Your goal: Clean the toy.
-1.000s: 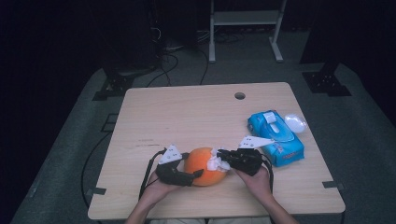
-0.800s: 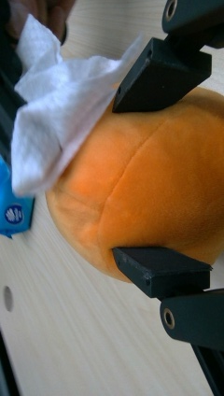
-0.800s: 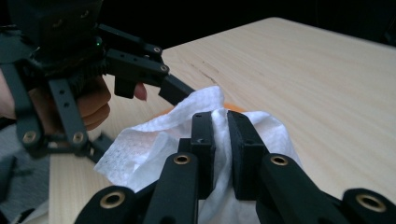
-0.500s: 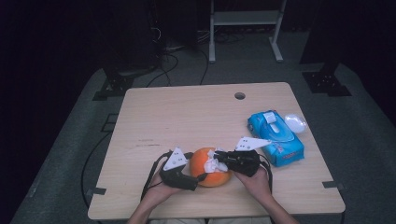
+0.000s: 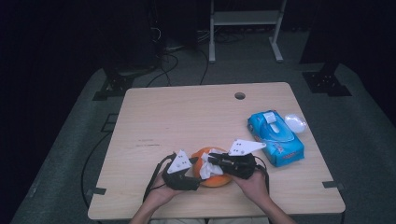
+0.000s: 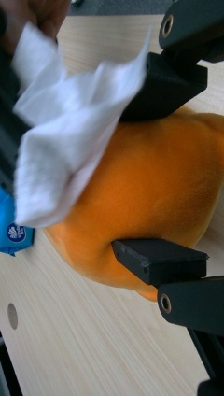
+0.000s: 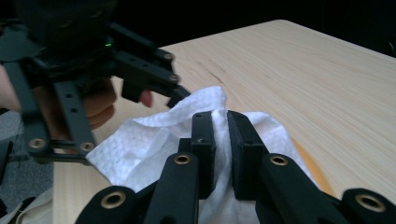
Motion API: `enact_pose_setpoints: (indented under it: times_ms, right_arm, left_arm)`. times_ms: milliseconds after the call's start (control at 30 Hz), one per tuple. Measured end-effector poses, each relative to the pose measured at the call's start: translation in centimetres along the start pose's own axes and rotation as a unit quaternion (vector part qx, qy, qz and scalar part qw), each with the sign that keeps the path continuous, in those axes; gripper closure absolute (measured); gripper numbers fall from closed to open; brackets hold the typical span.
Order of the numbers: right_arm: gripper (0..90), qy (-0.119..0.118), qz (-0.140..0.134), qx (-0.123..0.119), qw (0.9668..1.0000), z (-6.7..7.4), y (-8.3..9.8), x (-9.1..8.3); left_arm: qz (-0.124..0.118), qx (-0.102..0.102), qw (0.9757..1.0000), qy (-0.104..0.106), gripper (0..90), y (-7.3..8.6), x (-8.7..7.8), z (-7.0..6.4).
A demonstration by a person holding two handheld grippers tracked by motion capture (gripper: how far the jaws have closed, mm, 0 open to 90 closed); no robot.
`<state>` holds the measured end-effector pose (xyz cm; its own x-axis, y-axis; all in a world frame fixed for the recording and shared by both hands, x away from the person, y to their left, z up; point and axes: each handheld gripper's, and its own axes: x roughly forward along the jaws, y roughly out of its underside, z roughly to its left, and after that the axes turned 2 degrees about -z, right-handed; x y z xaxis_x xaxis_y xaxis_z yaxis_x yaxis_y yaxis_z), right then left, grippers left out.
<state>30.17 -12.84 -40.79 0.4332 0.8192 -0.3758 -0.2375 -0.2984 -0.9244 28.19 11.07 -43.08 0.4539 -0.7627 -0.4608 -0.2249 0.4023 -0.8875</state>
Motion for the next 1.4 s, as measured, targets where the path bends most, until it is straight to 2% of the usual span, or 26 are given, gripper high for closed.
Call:
enact_pose_setpoints:
  times_ms: [67, 167, 233, 300, 333, 433, 533, 633, 667, 700, 767, 900, 933, 1000, 1067, 1133, 1233, 1300, 1400]
  right_arm:
    - [81.1, 0.016, 0.012, 0.002, 0.9998, -1.0, 0.5, -0.4]
    - [81.1, 0.006, 0.008, 0.044, 0.9990, -2.3, 1.3, -0.9]
    - [81.2, 0.002, 0.007, 0.055, 0.9985, -2.5, 1.5, -1.0]
    - [81.1, 0.005, 0.010, 0.045, 0.9989, -2.2, 1.3, -0.8]
    - [81.1, 0.007, 0.011, 0.041, 0.9991, -2.0, 1.2, -0.7]
    - [81.1, 0.021, 0.014, 0.008, 0.9997, -1.0, 0.6, -0.7]
    - [81.1, -0.009, -0.001, -0.010, 0.9999, 0.7, -0.4, -0.4]
    - [81.1, -0.016, 0.013, -0.041, 0.9990, 2.3, -0.9, 0.5]
    - [81.1, -0.013, 0.021, -0.046, 0.9986, 2.5, -0.9, 0.8]
    - [81.1, -0.010, 0.023, -0.045, 0.9987, 2.3, -0.9, 0.8]
    - [81.1, -0.002, 0.021, -0.027, 0.9994, 1.5, -0.7, 0.6]
    - [81.2, 0.029, 0.022, 0.008, 0.9993, -1.2, -0.1, -1.1]
    - [81.2, 0.030, 0.025, 0.015, 0.9991, -1.6, 0.2, -1.4]
    - [81.2, 0.027, 0.030, 0.027, 0.9988, -2.2, 0.7, -2.0]
    - [81.1, 0.023, 0.031, 0.026, 0.9989, -2.2, 0.9, -2.1]
    - [81.1, 0.023, 0.035, 0.019, 0.9990, -1.9, 0.8, -1.9]
    - [81.1, 0.024, 0.034, 0.014, 0.9990, -1.4, 0.6, -1.5]
    - [81.1, 0.017, 0.027, 0.011, 0.9994, -0.9, 0.3, -1.3]
    - [81.1, -0.010, 0.021, -0.002, 0.9997, 0.5, -0.3, -0.6]
  left_arm:
    - [-0.006, -0.009, 0.9999, -0.001, 28.7, 0.1, 0.0, 0.3]
    - [-0.004, -0.042, 0.9989, -0.019, 12.2, 0.4, 0.3, 0.8]
    - [0.004, -0.073, 0.9972, -0.010, 9.5, 0.8, 0.5, 1.3]
    - [0.007, -0.093, 0.9956, 0.009, 11.7, 1.0, 0.6, 1.4]
    - [0.006, -0.084, 0.9964, 0.008, 19.9, 1.0, 0.5, 1.3]
    - [0.003, -0.051, 0.9987, -0.002, 29.5, 0.3, 0.1, 0.6]
    - [-0.003, -0.026, 0.9996, -0.007, 32.3, -0.4, 0.3, -0.4]
    - [0.009, -0.003, 0.9999, -0.009, 32.3, -0.5, 0.7, -1.2]
    - [0.011, -0.003, 0.9999, -0.008, 32.2, -0.3, 0.8, -1.2]
    - [0.013, -0.004, 0.9999, -0.007, 32.3, -0.2, 0.8, -1.2]
    - [0.011, -0.007, 0.9999, -0.005, 32.2, 0.0, 0.8, -1.2]
    - [0.007, -0.013, 0.9999, -0.004, 28.3, 0.1, 0.8, -1.0]
    - [0.002, -0.021, 0.9998, -0.008, 23.9, 0.1, 0.8, -0.8]
    - [0.002, -0.054, 0.9984, -0.017, 9.2, 0.2, 1.2, -0.2]
    - [0.010, -0.083, 0.9965, 0.002, 6.3, 0.5, 1.7, 0.2]
    - [0.010, -0.098, 0.9950, 0.017, 8.2, 0.7, 1.8, 0.4]
    - [0.009, -0.064, 0.9979, 0.005, 19.6, 0.5, 1.5, -0.2]
    - [0.014, -0.041, 0.9991, -0.003, 21.3, 0.3, 1.5, -1.0]
    - [0.027, -0.003, 0.9996, -0.012, 22.4, 0.1, 1.8, -2.0]
